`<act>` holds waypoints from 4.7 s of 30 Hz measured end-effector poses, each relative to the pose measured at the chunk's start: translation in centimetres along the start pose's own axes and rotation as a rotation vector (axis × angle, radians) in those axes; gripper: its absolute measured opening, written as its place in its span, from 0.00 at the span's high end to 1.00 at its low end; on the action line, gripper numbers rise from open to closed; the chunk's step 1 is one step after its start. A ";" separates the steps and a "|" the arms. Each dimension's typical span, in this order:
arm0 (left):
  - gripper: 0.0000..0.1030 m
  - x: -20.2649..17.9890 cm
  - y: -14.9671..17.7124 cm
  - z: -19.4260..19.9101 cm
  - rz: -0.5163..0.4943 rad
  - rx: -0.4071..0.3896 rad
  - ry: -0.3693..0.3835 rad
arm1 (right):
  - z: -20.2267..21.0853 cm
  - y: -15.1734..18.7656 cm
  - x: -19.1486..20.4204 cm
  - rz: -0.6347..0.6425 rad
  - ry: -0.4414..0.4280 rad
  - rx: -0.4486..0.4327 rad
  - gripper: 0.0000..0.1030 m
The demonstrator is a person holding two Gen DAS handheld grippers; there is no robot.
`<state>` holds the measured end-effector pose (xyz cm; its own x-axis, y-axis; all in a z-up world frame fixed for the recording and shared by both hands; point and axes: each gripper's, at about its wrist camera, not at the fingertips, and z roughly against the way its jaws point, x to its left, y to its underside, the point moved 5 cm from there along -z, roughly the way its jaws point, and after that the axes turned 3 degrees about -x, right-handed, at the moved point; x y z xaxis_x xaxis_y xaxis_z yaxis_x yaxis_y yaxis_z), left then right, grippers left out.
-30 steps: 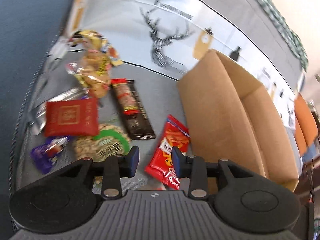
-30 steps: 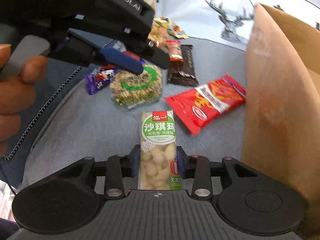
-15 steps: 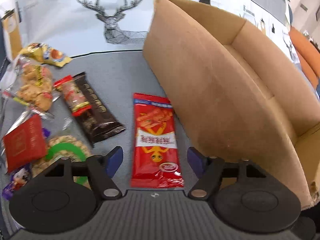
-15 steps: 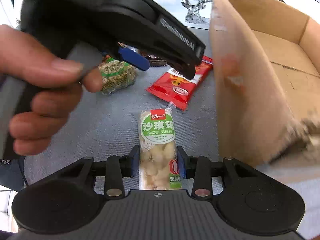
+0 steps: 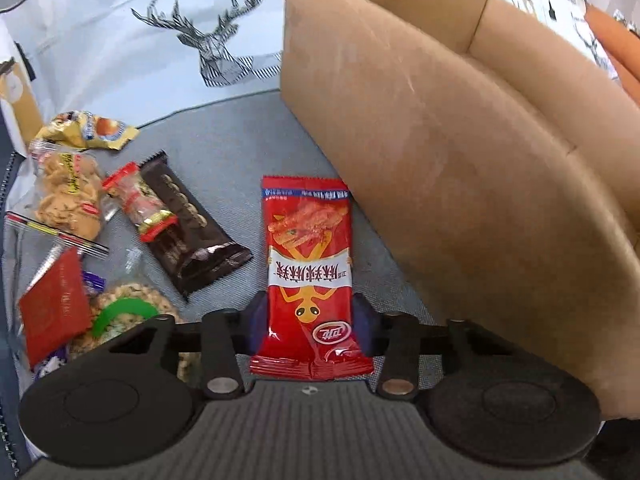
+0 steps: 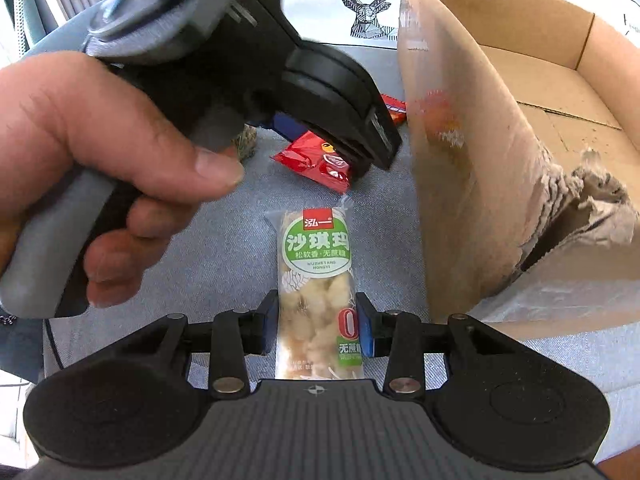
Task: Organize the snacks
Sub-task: 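Close the left tool on the red spicy-strip packet while the right tool holds the sachima bar, then lift both held snacks and carry them toward the cardboard box, then lower both snacks into the box and open both tools, then move both empty tools from the box back to the snack pile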
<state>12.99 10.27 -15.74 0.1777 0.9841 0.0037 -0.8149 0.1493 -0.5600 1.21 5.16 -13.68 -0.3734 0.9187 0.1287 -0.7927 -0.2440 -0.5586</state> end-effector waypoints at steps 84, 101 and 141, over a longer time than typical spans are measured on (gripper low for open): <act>0.66 4.7 -4.3 13.2 0.439 -0.433 -0.163 | 10.0 -13.5 -9.6 -0.038 0.020 -0.511 0.63; 0.66 -2.7 -7.2 12.0 0.365 -0.508 -0.129 | 11.6 -13.2 -19.0 -0.092 0.174 -0.558 0.63; 0.46 -4.4 -7.0 13.8 0.331 -0.601 0.099 | 11.2 -13.7 -16.9 -0.178 0.241 -0.583 0.39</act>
<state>10.32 6.19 -0.36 0.0452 0.9509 -0.3063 -0.3932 -0.2650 -0.8805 12.99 -10.51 0.94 -0.0884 0.9899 0.1104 -0.4162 0.0640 -0.9070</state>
